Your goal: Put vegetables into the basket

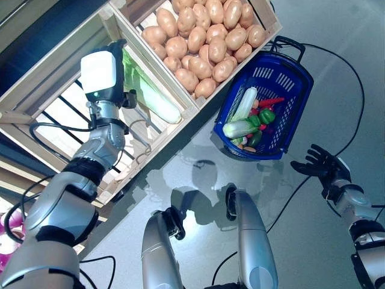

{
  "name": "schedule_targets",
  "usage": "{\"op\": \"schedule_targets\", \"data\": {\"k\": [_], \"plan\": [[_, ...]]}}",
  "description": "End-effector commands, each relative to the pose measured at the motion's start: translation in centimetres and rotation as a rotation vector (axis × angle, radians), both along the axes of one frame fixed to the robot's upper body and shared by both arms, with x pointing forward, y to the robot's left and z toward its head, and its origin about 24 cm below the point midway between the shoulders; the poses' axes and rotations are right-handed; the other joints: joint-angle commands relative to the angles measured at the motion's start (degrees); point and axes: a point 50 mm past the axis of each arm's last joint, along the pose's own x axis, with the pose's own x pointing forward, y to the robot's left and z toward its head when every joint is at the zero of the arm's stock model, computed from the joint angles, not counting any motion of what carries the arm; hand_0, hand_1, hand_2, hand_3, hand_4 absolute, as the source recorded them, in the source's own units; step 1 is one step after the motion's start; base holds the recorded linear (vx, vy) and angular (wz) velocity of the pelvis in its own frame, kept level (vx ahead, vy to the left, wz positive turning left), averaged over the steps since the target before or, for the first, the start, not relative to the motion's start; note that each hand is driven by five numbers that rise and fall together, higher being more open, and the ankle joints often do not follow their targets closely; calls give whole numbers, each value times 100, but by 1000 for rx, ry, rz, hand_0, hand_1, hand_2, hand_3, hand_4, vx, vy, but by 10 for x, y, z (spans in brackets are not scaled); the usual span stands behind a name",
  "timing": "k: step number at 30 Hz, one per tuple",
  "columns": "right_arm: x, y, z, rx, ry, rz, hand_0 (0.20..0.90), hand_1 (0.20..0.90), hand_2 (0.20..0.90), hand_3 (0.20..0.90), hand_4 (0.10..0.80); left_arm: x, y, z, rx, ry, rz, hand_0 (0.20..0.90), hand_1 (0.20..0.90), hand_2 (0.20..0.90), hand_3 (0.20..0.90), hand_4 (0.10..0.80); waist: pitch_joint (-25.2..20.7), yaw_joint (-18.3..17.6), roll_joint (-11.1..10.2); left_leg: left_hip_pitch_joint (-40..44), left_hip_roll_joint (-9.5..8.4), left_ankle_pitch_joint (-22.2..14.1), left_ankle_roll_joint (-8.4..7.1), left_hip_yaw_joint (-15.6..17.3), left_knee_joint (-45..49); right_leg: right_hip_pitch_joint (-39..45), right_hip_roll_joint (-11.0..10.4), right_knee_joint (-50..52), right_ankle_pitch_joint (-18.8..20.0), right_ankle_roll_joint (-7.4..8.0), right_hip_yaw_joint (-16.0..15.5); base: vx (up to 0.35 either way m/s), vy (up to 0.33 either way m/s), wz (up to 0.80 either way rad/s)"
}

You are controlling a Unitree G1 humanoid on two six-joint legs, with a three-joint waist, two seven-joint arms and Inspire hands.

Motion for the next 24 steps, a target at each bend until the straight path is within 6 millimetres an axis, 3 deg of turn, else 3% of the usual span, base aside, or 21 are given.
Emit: {"op": "schedule_targets", "data": {"k": [1,13,24], "plan": [[3,-19,44,-120,-160,19,900,900,900,900,800,-7,4,78,156,-178,12,900,900,900,900,800,-17,-8,119,25,38,104,18,-1,-275,526,-313,-401,323,-7,-142,-24,33,-1],[5,-25,53,-136,-168,18,900,900,900,900,800,-5,16,79,206,-80,110,900,900,900,900,800,-14,-49,223,-2,17,158,-6,74,-389,448,-321,-476,358,17,-103,-13,18,-3],[7,-25,58,-150,-175,31,900,900,900,900,800,2,-2,81,386,34,75,900,900,900,900,800,-13,-124,273,-183,32,203,-15,129,-420,247,-295,-518,424,43,-61,0,0,0]]}}
